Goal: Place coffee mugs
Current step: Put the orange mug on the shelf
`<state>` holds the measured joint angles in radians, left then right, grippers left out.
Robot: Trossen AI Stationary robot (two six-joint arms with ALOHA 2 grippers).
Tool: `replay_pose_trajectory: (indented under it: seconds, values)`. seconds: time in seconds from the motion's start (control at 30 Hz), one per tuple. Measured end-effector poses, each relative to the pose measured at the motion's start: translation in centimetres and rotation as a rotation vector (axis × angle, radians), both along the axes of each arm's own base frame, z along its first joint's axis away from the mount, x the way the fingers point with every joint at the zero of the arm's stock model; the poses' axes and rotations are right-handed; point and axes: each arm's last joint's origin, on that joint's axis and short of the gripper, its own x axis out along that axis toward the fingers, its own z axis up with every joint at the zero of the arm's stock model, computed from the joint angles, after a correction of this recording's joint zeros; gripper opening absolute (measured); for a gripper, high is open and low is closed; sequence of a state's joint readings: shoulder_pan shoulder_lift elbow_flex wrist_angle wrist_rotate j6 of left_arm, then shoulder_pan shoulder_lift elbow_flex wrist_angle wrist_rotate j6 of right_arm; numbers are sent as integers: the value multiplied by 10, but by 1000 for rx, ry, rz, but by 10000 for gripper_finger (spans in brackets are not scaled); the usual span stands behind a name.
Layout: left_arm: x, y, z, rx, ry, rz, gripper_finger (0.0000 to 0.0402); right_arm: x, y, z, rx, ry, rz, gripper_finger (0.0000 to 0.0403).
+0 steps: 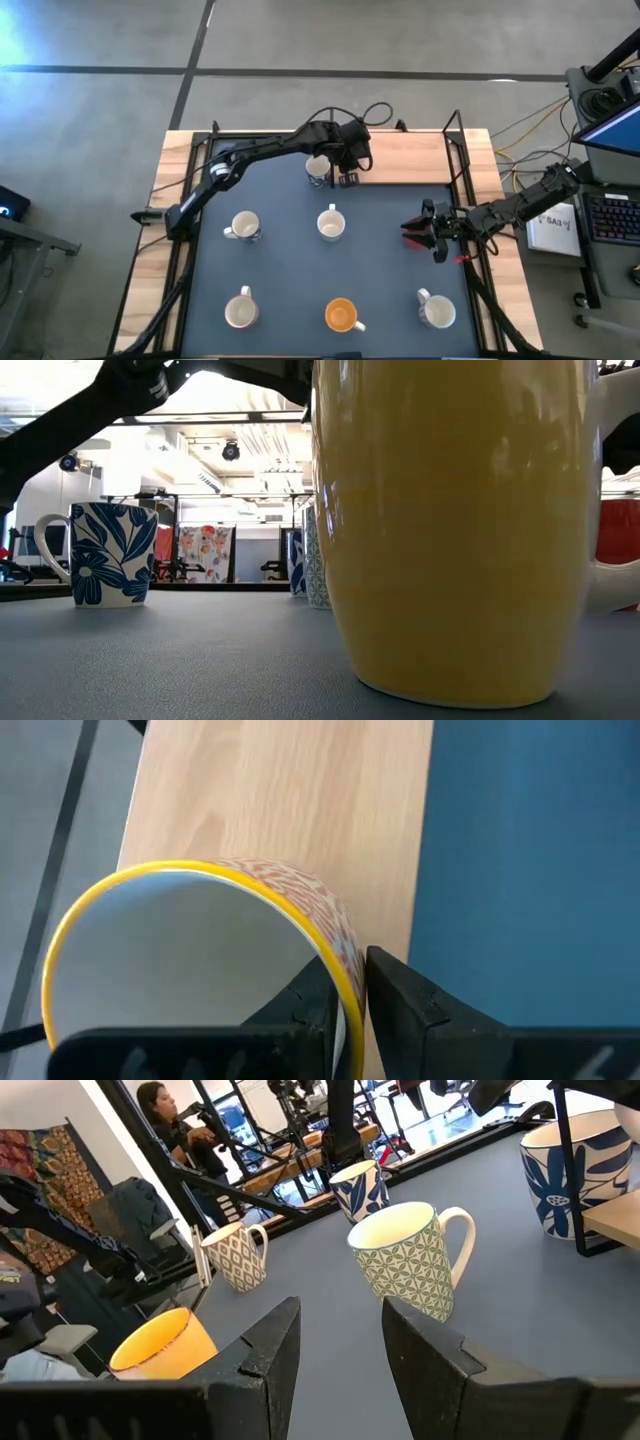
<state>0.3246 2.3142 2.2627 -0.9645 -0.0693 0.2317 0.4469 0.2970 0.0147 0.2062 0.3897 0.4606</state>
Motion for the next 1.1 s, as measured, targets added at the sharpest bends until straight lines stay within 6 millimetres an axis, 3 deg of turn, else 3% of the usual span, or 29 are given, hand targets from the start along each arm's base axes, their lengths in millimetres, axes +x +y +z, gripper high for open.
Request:
replay_pose_trajectory:
  seconds: [0.9,1.1]
  values:
    - [-7,44,-9,58,-9,10,37,0,0,0,0,0,0,132]
    - [-7,46,-9,73,-15,3,58,0,0,0,0,0,0,132]
